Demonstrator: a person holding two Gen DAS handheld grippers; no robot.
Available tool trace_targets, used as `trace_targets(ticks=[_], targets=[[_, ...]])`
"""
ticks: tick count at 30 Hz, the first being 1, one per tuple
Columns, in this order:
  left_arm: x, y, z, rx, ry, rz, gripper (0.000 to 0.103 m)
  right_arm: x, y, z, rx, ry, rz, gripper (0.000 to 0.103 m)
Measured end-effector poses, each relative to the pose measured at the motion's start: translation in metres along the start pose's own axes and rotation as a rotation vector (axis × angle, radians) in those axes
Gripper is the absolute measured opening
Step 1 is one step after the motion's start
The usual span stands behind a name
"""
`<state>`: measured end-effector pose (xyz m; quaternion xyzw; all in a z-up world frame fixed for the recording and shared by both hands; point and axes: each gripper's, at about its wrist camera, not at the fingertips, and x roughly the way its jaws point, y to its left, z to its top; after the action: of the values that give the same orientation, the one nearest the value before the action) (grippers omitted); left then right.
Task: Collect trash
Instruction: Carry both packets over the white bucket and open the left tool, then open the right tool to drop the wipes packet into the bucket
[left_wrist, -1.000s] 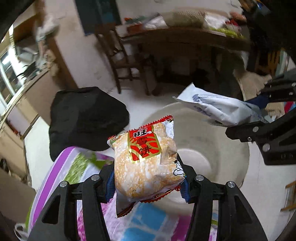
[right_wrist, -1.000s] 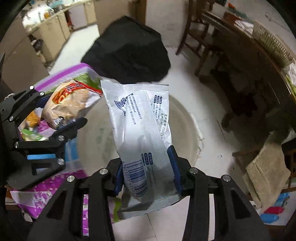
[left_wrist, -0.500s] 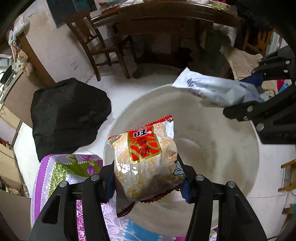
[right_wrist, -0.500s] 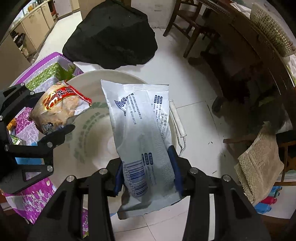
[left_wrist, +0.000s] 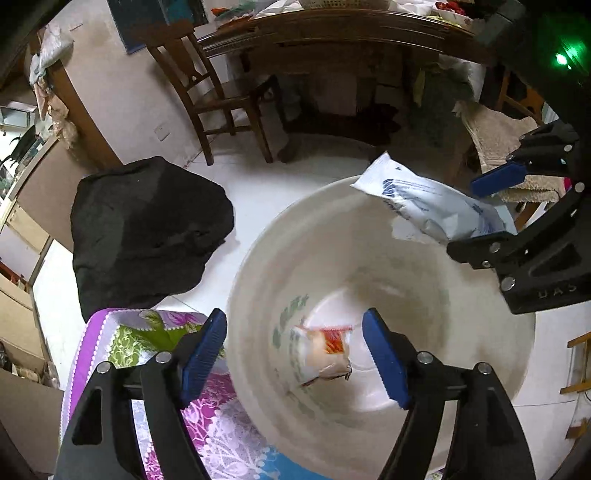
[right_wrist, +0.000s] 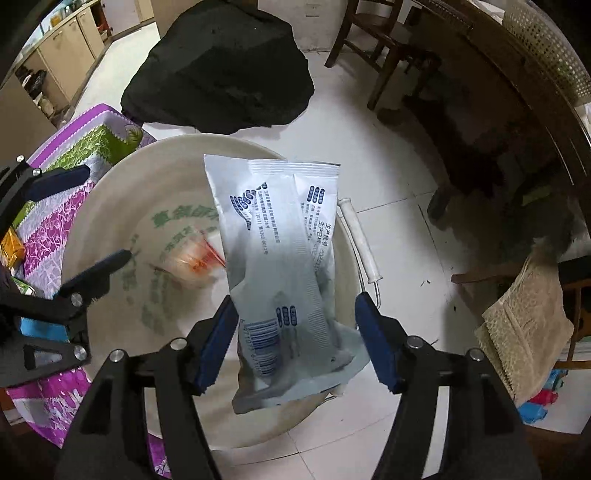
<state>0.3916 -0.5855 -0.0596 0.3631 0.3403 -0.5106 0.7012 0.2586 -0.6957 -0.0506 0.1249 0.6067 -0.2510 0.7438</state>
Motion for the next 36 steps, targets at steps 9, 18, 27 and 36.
trace_targets(ticks=[9,18,27,36], targets=[[-0.008,0.001,-0.009,0.007,-0.007,0.027,0.076,-0.004,0.0,-0.002,0.003,-0.018,0.03,0.068],[-0.01,-0.001,-0.014,-0.003,-0.01,0.028,0.076,-0.001,0.006,-0.006,-0.018,-0.021,-0.013,0.069],[-0.042,0.008,-0.036,-0.111,-0.128,0.122,0.076,-0.034,0.016,-0.031,-0.033,-0.221,-0.027,0.069],[-0.097,0.016,-0.13,-0.33,-0.272,0.356,0.083,-0.09,0.082,-0.11,-0.036,-0.713,0.089,0.07]])
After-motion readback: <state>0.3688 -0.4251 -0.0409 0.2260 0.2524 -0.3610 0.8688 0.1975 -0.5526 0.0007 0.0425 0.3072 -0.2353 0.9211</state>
